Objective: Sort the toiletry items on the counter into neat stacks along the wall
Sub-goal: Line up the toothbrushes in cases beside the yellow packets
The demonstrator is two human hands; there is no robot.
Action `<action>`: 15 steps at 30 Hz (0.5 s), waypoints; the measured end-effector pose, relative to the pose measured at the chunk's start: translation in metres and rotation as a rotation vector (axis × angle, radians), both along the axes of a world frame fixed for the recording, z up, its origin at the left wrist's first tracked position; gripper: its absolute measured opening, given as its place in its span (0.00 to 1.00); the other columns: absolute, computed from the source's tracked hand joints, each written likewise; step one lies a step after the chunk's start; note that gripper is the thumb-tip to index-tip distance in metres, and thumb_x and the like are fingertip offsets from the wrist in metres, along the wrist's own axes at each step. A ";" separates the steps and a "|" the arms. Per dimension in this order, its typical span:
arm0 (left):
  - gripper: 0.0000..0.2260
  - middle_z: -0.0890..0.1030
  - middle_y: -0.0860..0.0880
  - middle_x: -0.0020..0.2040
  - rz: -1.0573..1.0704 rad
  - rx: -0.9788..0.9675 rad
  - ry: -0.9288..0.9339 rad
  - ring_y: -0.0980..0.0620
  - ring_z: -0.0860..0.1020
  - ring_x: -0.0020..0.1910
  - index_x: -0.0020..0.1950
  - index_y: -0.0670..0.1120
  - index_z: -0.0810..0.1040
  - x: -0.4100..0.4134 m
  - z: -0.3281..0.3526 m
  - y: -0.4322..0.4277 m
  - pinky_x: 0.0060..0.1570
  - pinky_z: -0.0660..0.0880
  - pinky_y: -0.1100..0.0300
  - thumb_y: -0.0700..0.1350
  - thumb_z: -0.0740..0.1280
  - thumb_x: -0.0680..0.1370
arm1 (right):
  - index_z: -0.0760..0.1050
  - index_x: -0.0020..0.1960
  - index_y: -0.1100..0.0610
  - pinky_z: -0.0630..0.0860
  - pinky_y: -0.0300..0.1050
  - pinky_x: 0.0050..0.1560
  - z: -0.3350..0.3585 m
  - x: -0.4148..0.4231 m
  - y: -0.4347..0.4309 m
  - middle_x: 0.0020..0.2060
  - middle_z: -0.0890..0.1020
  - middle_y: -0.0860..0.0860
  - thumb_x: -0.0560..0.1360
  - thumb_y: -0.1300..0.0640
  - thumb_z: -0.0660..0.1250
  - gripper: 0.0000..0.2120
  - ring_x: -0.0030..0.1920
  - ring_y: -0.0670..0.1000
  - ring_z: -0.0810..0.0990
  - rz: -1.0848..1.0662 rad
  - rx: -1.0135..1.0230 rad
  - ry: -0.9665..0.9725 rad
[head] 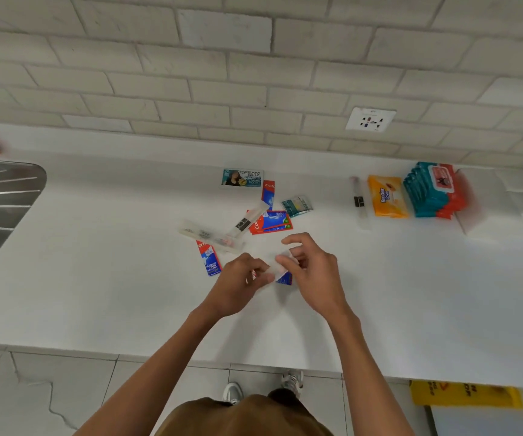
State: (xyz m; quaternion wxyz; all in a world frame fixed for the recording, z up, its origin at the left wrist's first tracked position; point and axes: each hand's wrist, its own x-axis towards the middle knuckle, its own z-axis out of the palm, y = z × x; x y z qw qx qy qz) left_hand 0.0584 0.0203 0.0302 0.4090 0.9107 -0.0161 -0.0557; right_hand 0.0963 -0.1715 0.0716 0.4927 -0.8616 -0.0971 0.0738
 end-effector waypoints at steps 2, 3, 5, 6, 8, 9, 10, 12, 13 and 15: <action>0.03 0.81 0.53 0.50 0.034 -0.077 0.057 0.53 0.78 0.47 0.51 0.54 0.81 0.008 0.002 -0.013 0.46 0.76 0.61 0.52 0.71 0.80 | 0.79 0.58 0.44 0.77 0.29 0.47 0.001 0.004 -0.007 0.45 0.86 0.43 0.76 0.49 0.78 0.14 0.48 0.41 0.85 -0.119 0.151 0.056; 0.04 0.82 0.54 0.49 0.043 -0.103 0.072 0.55 0.78 0.46 0.49 0.54 0.81 0.011 0.001 -0.020 0.44 0.75 0.64 0.52 0.71 0.80 | 0.80 0.57 0.46 0.77 0.29 0.47 0.001 0.005 -0.010 0.46 0.87 0.43 0.75 0.50 0.79 0.14 0.48 0.40 0.85 -0.164 0.214 0.085; 0.05 0.83 0.56 0.44 0.061 -0.163 0.098 0.57 0.79 0.42 0.47 0.53 0.82 0.019 0.001 -0.033 0.40 0.73 0.70 0.52 0.71 0.80 | 0.82 0.55 0.47 0.78 0.31 0.49 -0.003 0.008 -0.017 0.47 0.88 0.43 0.74 0.52 0.80 0.12 0.49 0.41 0.85 -0.218 0.306 0.134; 0.05 0.83 0.56 0.41 0.072 -0.192 0.103 0.58 0.80 0.40 0.46 0.52 0.82 0.022 0.001 -0.039 0.39 0.73 0.70 0.52 0.72 0.80 | 0.82 0.55 0.48 0.79 0.33 0.51 -0.007 0.009 -0.022 0.47 0.88 0.44 0.75 0.52 0.79 0.10 0.50 0.42 0.86 -0.226 0.327 0.151; 0.07 0.84 0.54 0.39 0.094 -0.250 0.109 0.57 0.81 0.37 0.44 0.51 0.82 0.029 0.001 -0.052 0.39 0.75 0.68 0.52 0.73 0.79 | 0.83 0.54 0.48 0.82 0.43 0.56 -0.016 0.012 -0.033 0.47 0.88 0.46 0.77 0.54 0.77 0.07 0.51 0.46 0.87 -0.226 0.340 0.181; 0.07 0.84 0.53 0.39 0.104 -0.278 0.115 0.57 0.82 0.36 0.44 0.50 0.83 0.034 0.002 -0.060 0.39 0.76 0.67 0.52 0.73 0.79 | 0.83 0.53 0.49 0.82 0.48 0.59 -0.021 0.013 -0.040 0.46 0.88 0.47 0.77 0.54 0.77 0.06 0.51 0.48 0.87 -0.227 0.346 0.197; 0.07 0.84 0.53 0.39 0.111 -0.297 0.120 0.55 0.82 0.36 0.44 0.50 0.83 0.038 0.002 -0.067 0.38 0.77 0.66 0.52 0.74 0.78 | 0.84 0.53 0.50 0.82 0.52 0.61 -0.025 0.014 -0.046 0.46 0.88 0.49 0.78 0.54 0.76 0.05 0.51 0.49 0.87 -0.225 0.351 0.211; 0.08 0.85 0.53 0.40 0.111 -0.316 0.138 0.54 0.83 0.38 0.44 0.50 0.83 0.048 0.000 -0.080 0.39 0.78 0.64 0.54 0.75 0.77 | 0.84 0.53 0.51 0.82 0.57 0.62 -0.031 0.018 -0.059 0.46 0.89 0.50 0.78 0.54 0.75 0.04 0.51 0.51 0.87 -0.230 0.352 0.222; 0.09 0.85 0.53 0.40 0.107 -0.325 0.156 0.54 0.83 0.38 0.44 0.50 0.83 0.053 -0.002 -0.087 0.40 0.79 0.62 0.55 0.75 0.76 | 0.84 0.53 0.52 0.82 0.57 0.62 -0.034 0.020 -0.065 0.45 0.89 0.51 0.79 0.55 0.75 0.04 0.52 0.52 0.88 -0.235 0.351 0.224; 0.10 0.85 0.53 0.40 0.098 -0.347 0.198 0.54 0.83 0.39 0.45 0.50 0.84 0.062 -0.005 -0.101 0.40 0.79 0.61 0.56 0.76 0.75 | 0.84 0.53 0.53 0.82 0.58 0.62 -0.037 0.028 -0.080 0.44 0.89 0.52 0.80 0.56 0.74 0.03 0.51 0.53 0.88 -0.241 0.354 0.231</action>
